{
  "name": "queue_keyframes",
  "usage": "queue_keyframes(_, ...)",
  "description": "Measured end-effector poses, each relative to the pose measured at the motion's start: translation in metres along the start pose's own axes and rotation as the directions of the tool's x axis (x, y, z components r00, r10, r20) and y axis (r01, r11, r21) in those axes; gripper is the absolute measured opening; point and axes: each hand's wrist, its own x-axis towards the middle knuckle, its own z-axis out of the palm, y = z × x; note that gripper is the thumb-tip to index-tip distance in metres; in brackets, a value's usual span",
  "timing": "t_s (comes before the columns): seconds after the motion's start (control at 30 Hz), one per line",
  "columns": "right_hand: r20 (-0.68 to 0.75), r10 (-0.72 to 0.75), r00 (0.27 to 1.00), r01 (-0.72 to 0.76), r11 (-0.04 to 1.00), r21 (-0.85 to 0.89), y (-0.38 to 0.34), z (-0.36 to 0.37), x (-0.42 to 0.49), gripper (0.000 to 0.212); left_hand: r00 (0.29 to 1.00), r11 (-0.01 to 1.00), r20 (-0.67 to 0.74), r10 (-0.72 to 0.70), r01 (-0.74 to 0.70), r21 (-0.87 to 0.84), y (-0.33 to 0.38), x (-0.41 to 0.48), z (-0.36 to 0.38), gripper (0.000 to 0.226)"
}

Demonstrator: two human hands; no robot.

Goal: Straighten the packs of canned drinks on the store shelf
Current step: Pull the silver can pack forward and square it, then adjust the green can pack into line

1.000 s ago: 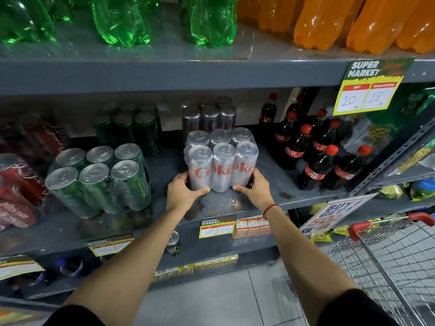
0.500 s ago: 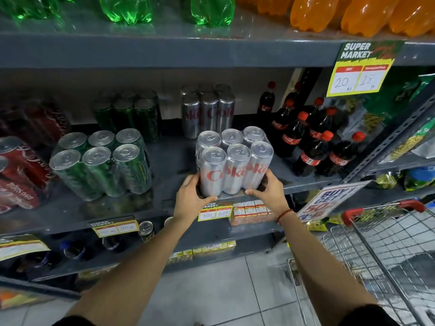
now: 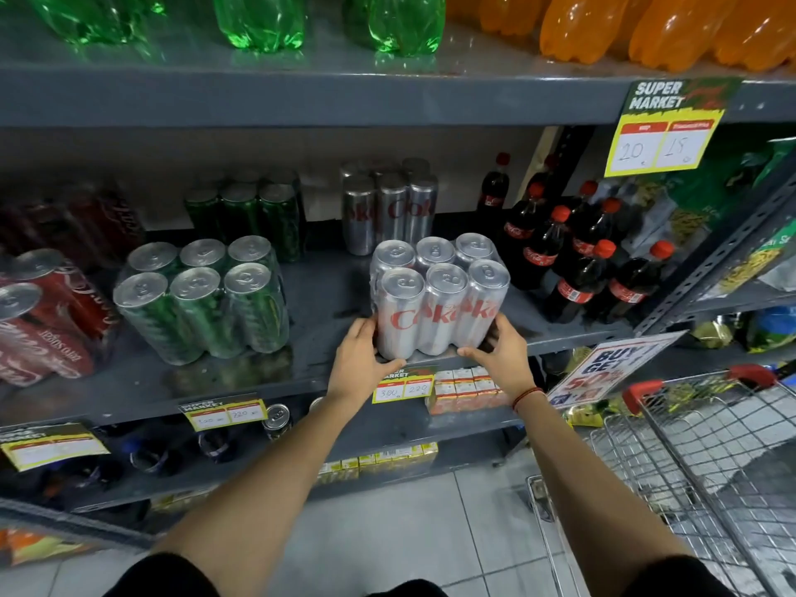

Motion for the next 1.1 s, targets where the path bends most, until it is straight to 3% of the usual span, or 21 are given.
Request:
queue_keyframes(0.07,-0.08,-0.014,0.997,0.013,1.0,-0.017,0.0,0.007,-0.008,0.068,1.0,0.999,0.017,-0.018,0.019,-0.051,0.001,-0.002,-0.003,0.077)
queue_keyframes(0.17,-0.316,-0.025,0.949,0.011,0.999,-0.047,-0.007,0.033,-0.035,0.068,1.0,0.989,-0.018,-0.025,0.022,-0.146,-0.002,-0.011,-0.016,0.079)
queue_keyframes(0.23,-0.468,-0.033,0.883,0.004,0.998,-0.062,-0.016,0.061,-0.058,0.05,0.987,0.979,-0.149,-0.057,0.026,-0.204,-0.009,-0.023,-0.033,0.067)
queue_keyframes(0.3,-0.533,-0.078,0.843,0.072,0.997,-0.033,-0.028,0.096,-0.079,0.028,0.938,0.965,-0.323,-0.121,0.034,-0.261,-0.019,-0.036,-0.057,0.048)
queue_keyframes(0.43,-0.402,-0.221,0.889,0.242,0.97,0.001,-0.062,0.168,-0.098,0.02,0.772,0.919,-0.561,-0.298,0.073,-0.388,-0.054,-0.056,-0.114,0.025)
queue_keyframes(0.53,-0.2,-0.246,0.948,0.259,0.965,0.04,-0.098,0.203,-0.088,0.032,0.648,0.933,-0.681,-0.341,0.145,-0.33,-0.075,-0.069,-0.153,0.034)
queue_keyframes(0.6,-0.028,-0.183,0.983,0.185,0.981,0.063,-0.123,0.218,-0.07,0.061,0.681,0.916,-0.613,-0.4,0.292,-0.274,-0.098,-0.065,-0.174,0.064)
queue_keyframes(0.7,0.218,-0.068,0.974,0.065,0.998,0.017,-0.15,0.235,-0.042,0.098,0.828,0.896,-0.344,-0.442,0.391,-0.211,-0.135,-0.051,-0.196,0.107)
queue_keyframes(0.8,0.318,-0.013,0.948,0.028,0.999,-0.043,-0.153,0.245,-0.028,0.09,0.902,0.914,-0.165,-0.399,0.377,-0.149,-0.136,-0.044,-0.207,0.1)
queue_keyframes(1.1,0.226,-0.007,0.974,0.048,0.982,-0.181,-0.136,0.241,-0.036,0.074,0.925,0.942,-0.179,-0.335,0.335,-0.029,-0.138,-0.054,-0.208,0.094)
